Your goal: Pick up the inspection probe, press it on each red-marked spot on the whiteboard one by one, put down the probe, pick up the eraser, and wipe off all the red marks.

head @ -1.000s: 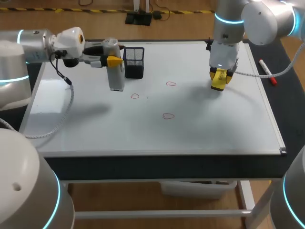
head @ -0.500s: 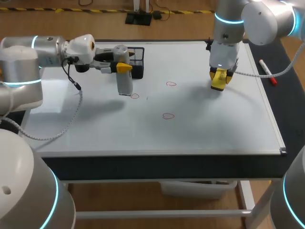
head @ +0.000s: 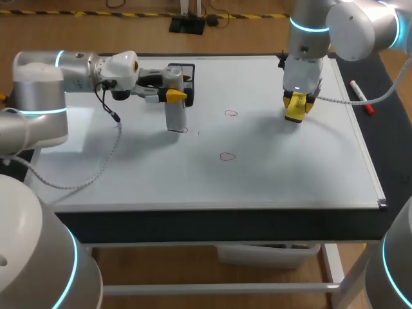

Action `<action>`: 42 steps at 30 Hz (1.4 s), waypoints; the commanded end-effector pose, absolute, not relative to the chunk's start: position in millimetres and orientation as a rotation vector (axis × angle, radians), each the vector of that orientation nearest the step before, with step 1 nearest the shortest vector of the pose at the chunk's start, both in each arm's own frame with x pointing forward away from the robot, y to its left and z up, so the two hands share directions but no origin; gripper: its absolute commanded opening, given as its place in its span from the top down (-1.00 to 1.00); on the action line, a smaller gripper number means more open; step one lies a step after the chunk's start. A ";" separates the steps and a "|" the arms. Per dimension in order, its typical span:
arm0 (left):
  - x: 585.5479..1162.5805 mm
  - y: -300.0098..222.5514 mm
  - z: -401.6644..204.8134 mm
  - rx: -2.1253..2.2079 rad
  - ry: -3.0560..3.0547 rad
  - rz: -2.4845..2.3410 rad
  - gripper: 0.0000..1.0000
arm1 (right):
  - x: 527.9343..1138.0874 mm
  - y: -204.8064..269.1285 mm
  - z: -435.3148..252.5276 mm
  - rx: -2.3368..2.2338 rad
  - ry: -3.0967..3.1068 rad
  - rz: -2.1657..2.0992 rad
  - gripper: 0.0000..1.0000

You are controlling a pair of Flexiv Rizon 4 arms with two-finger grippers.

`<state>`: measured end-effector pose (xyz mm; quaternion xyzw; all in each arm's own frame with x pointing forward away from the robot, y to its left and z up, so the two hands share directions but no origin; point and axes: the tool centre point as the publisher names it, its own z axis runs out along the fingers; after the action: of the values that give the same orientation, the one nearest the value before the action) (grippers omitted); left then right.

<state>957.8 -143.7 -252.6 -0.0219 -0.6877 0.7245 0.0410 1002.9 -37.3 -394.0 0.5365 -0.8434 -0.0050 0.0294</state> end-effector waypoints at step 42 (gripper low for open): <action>966.7 -153.6 -274.6 -0.051 -2.116 2.199 1.00 | 1004.1 -37.4 -392.7 1.654 -2.596 -0.010 1.00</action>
<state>964.7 -152.8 -272.8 -0.0148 -0.6948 0.7177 0.0433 1002.9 -37.3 -394.0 0.5365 -0.8434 -0.0050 0.0294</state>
